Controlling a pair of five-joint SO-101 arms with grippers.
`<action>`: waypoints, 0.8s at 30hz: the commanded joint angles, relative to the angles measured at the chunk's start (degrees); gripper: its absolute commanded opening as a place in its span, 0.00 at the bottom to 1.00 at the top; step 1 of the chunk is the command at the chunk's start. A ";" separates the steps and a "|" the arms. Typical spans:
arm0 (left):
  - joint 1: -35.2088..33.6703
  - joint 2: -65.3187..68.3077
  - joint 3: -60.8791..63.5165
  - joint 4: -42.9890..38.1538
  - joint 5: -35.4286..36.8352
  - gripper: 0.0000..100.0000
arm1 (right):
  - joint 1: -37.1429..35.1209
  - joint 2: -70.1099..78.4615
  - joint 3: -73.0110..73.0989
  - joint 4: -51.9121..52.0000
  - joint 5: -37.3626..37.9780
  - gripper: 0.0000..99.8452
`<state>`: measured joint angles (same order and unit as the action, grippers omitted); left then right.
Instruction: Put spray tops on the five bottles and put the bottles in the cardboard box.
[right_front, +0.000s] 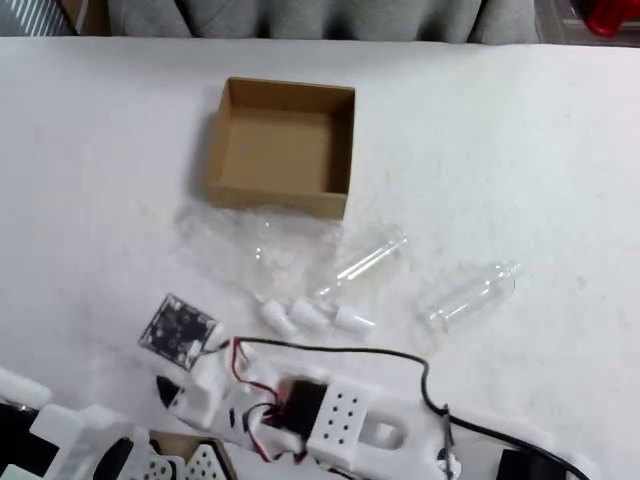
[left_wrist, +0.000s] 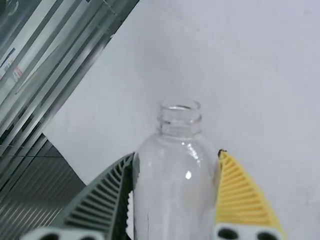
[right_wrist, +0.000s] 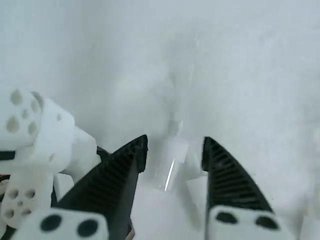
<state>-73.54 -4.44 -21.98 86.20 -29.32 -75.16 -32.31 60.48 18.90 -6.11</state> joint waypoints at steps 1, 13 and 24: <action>-0.57 -0.22 -2.73 -1.32 0.53 0.03 | -3.03 1.80 -0.62 -1.63 -0.62 0.23; -0.48 -0.22 -1.85 -2.64 0.53 0.03 | -5.58 18.15 -0.97 -12.18 -0.18 0.24; -0.22 -0.48 -2.02 -2.29 0.35 0.03 | -1.63 21.05 -7.38 2.07 8.44 0.24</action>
<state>-73.54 -4.44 -21.98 85.93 -29.32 -79.30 -11.30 56.35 16.62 -1.71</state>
